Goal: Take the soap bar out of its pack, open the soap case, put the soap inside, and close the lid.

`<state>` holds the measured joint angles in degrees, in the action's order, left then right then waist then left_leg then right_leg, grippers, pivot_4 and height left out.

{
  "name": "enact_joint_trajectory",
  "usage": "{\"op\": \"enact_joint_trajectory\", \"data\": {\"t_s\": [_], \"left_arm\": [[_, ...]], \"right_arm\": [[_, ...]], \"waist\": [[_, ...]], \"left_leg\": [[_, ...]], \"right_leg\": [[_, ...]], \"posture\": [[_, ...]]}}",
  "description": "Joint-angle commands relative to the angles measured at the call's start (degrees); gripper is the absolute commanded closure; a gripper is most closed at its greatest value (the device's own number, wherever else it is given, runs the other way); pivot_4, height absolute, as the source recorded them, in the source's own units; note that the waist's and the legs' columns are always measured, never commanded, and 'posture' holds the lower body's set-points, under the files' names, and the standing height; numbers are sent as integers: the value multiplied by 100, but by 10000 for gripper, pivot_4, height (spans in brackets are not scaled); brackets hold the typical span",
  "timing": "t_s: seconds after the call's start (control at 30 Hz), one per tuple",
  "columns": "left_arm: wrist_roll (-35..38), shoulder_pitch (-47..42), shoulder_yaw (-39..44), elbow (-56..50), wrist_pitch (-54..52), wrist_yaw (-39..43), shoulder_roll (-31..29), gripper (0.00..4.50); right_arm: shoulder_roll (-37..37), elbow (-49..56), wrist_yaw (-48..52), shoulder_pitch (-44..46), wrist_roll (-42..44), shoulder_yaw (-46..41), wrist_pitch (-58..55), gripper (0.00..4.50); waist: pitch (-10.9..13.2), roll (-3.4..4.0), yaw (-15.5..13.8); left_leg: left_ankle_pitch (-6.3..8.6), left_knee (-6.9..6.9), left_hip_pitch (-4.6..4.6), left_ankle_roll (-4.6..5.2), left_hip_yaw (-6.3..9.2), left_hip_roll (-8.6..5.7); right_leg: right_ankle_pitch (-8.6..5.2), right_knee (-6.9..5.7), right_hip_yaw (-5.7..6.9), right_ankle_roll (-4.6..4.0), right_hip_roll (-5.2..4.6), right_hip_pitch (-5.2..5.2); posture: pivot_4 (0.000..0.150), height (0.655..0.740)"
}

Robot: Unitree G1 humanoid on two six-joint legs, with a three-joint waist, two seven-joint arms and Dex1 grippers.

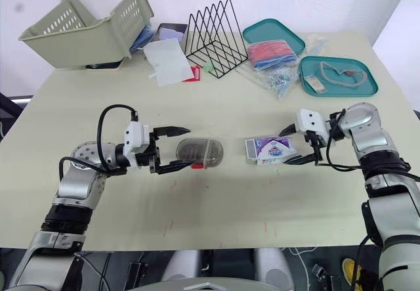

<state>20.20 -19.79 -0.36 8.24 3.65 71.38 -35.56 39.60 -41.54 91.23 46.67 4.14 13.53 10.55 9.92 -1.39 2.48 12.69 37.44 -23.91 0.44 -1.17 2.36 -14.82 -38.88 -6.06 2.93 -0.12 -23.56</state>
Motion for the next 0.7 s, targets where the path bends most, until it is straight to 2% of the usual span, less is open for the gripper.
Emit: {"op": "enact_joint_trajectory", "data": {"t_s": [0.03,0.07,0.2,0.6,0.67,0.7], "left_arm": [[-5,-4,62,-112,125,-48,-10,1092],[-13,-2,64,-110,126,-72,-7,1092],[-29,18,60,-103,140,-125,10,0],[-109,-92,28,73,234,-194,76,0],[-116,-95,20,83,243,-201,88,0],[-119,-97,20,90,246,-204,91,0]], "right_arm": [[78,-45,-30,-5,0,-144,134,0],[84,-66,-51,-21,-9,-148,150,0],[114,-6,-118,-121,6,-186,159,18015],[207,361,-360,-358,88,-340,-134,18015],[186,420,-454,-402,101,-365,-199,22414],[185,446,-494,-426,92,-366,-204,26185]], "waist": [[0,0,-2],[0,0,-6],[0,0,-5],[0,0,0],[0,0,0],[0,0,1]], "left_leg": [[0,0,0,0,0,0],[0,0,0,0,0,0],[0,0,0,0,0,0],[0,0,5,0,-1,0],[0,0,5,0,-1,0],[0,0,4,0,-1,0]], "right_leg": [[0,0,0,0,0,0],[0,0,0,0,0,0],[0,0,0,0,0,1],[0,-1,0,0,0,4],[0,-1,0,0,0,4],[0,-1,0,0,0,4]], "posture": [[1500,7400],[1500,7400],[1500,7400],[1500,7400],[1500,7400],[1500,7400]]}}
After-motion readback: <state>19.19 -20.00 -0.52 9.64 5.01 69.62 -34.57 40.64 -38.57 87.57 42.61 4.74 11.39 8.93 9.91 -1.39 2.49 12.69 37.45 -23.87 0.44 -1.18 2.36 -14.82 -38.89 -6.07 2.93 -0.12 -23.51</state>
